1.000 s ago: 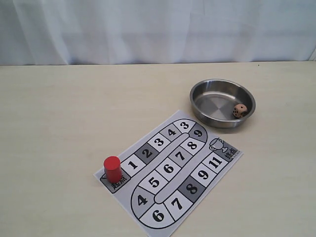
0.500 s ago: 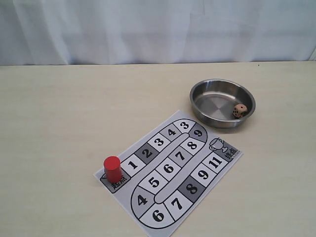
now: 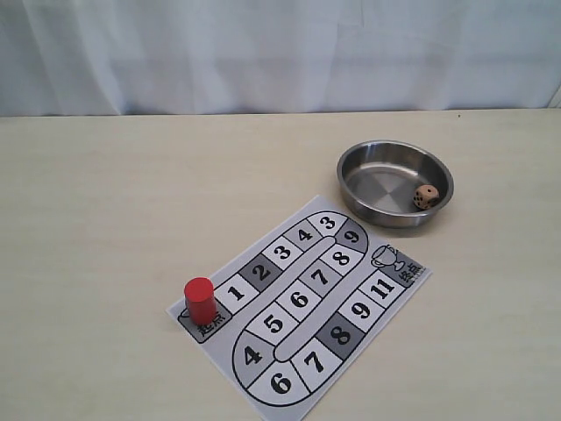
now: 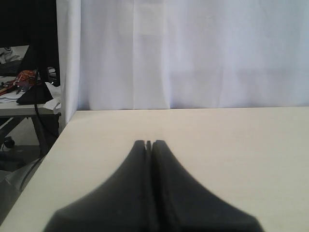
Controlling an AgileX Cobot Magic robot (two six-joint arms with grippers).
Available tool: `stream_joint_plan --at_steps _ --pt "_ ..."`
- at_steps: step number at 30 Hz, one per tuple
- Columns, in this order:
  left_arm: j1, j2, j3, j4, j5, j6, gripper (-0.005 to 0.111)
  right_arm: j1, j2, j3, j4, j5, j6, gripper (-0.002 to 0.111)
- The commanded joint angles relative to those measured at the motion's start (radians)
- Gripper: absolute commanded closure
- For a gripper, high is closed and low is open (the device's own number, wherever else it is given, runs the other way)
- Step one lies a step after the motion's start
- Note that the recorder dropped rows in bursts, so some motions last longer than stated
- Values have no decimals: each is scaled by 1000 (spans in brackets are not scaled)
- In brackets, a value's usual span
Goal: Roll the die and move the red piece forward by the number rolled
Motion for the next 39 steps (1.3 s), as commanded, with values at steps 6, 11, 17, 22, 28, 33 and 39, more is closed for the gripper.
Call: stream_joint_plan --at_steps 6,11,17,22,28,33,39 --pt "0 -1 -5 -1 -11 -2 107 96 327 -139 5 146 -168 101" --pt "0 -1 -5 -1 -11 -2 107 168 461 -214 5 165 -233 79" --pt "0 -1 -5 -1 -11 -2 107 176 630 -325 5 222 -233 56" --pt "0 -1 -5 -1 -11 -2 107 176 775 -431 5 276 -231 54" --pt "0 -1 -5 -1 -11 -2 107 176 952 -573 5 385 -231 54" --pt "0 -1 -5 -1 -11 -2 107 176 1085 -698 19 466 -297 54" --pt "0 -1 -5 -1 -9 -2 107 176 1211 -776 34 479 -361 54"
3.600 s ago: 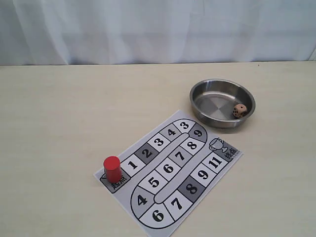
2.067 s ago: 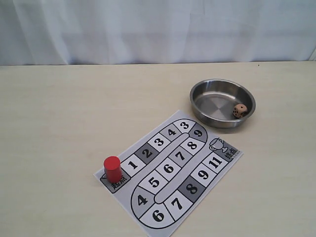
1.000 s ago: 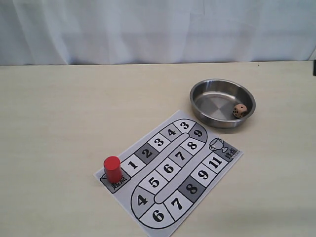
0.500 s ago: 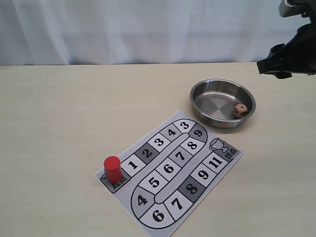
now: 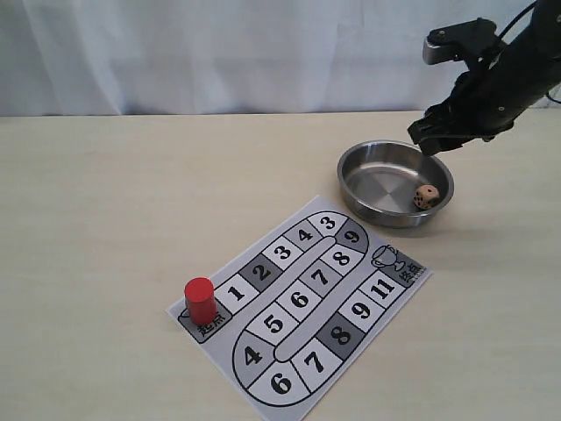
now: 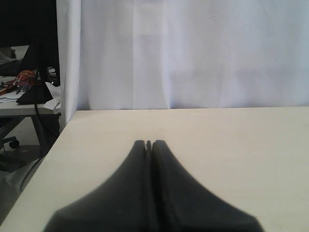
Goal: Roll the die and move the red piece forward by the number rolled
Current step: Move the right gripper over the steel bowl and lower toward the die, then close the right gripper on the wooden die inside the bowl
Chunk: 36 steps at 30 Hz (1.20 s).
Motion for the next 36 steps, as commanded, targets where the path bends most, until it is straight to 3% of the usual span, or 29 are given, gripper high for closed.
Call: stream_joint_plan --at_steps 1,15,18,20,36 --pt "0 -1 -5 -1 -9 -2 107 2 80 -46 7 1 -67 54" --pt "0 -1 -5 -1 -9 -2 107 2 256 -59 7 -178 -217 54" --pt "0 -1 -5 -1 -11 -2 107 2 276 -59 7 -180 -239 39" --pt "0 -1 -5 -1 -11 -2 107 2 290 -59 0 -180 -239 35" --pt "0 -1 -5 -1 -11 -2 107 2 322 -59 -61 -204 -208 37"
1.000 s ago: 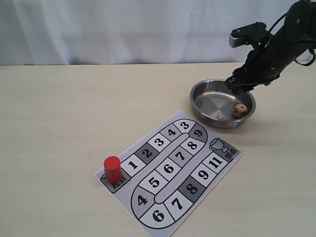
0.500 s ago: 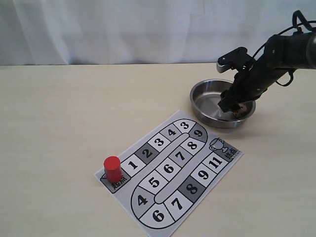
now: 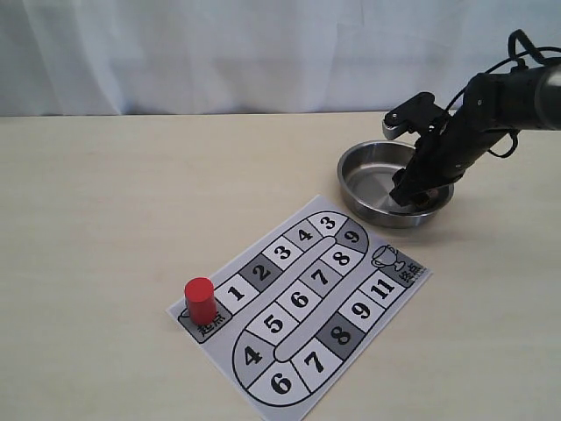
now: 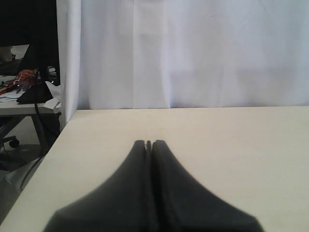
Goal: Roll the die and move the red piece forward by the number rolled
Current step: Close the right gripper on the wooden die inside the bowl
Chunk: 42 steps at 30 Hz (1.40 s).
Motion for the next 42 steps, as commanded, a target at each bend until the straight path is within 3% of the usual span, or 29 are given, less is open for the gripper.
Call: stream_joint_plan --at_steps 1,16,23,32,35,42 --pt "0 -1 -5 -1 -13 -2 107 2 9 -7 -3 -8 27 37" --pt "0 -1 -5 -1 -13 -2 107 0 41 -7 -3 -3 120 37" --pt "0 -1 -5 -1 -13 -2 107 0 41 -7 2 26 160 46" --pt "0 -1 -5 -1 -13 -2 107 0 41 -11 2 48 186 46" --pt "0 -1 -5 -1 -13 -2 107 0 41 -11 2 48 186 56" --pt "0 -1 -5 -1 -13 -2 107 0 41 -24 5 33 186 97"
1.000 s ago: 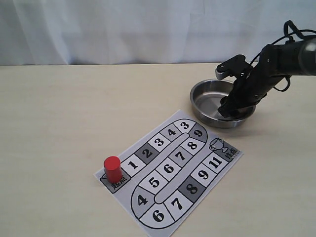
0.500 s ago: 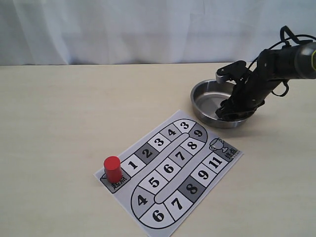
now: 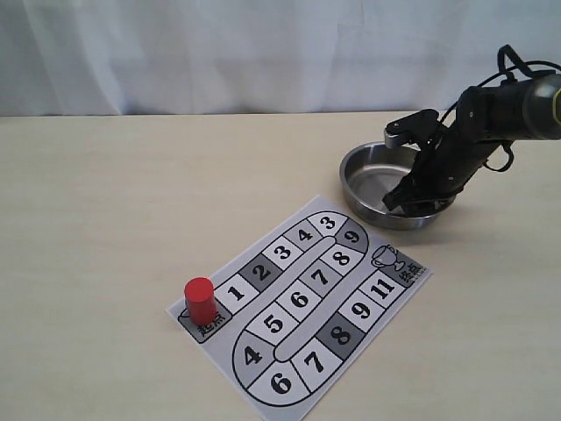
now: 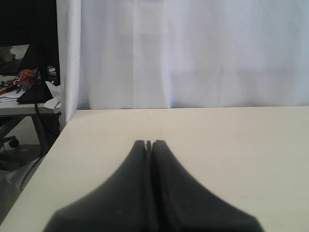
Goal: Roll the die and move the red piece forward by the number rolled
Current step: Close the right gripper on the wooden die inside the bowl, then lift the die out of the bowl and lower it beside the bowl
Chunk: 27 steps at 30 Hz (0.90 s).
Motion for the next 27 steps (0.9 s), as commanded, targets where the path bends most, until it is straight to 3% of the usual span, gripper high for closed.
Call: stream_joint_plan --at_steps 1,15,19,27 --pt "0 -1 -5 -1 -13 -2 107 0 -1 -27 14 -6 6 103" --pt "0 -1 -5 -1 -13 -2 107 0 -116 -119 60 170 120 104" --pt "0 -1 -5 -1 -13 -2 107 -2 -176 -86 -71 258 232 104" --pt "0 -1 -5 -1 -13 -2 107 -2 -332 168 -332 225 447 104"
